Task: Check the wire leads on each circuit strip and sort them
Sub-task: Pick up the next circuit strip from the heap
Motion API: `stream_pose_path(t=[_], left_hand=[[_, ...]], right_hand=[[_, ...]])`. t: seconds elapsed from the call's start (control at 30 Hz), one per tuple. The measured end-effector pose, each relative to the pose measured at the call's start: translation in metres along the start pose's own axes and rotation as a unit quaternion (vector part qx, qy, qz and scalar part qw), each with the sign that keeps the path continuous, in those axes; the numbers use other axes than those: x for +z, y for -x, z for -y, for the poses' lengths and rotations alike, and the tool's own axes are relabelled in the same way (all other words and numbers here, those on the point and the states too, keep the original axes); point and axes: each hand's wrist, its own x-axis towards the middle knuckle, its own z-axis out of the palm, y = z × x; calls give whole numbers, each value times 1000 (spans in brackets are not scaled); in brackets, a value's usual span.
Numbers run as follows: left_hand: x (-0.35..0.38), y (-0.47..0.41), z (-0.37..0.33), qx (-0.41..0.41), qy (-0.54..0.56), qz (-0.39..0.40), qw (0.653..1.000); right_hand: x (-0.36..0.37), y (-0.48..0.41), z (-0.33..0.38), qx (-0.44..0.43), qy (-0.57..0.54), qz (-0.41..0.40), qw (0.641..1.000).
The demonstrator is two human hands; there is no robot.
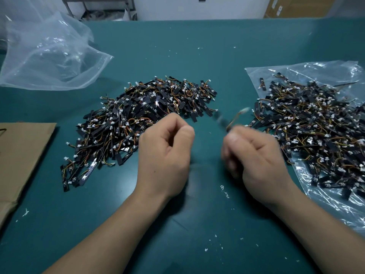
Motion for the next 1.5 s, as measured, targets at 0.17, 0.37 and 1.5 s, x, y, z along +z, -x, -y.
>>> stream_pose_path(t=[0.17,0.37,1.5], left_hand=[[3,-1,6,-42,-247,-40,967],[4,4,23,-20,-418,13,908],[5,3,8,206,-138,59,967]], right_hand=[[-2,-9,-4,56,-76,-77,993],[6,-4,-4,56,32,-7,998],[4,-6,3,75,7,-19,997]])
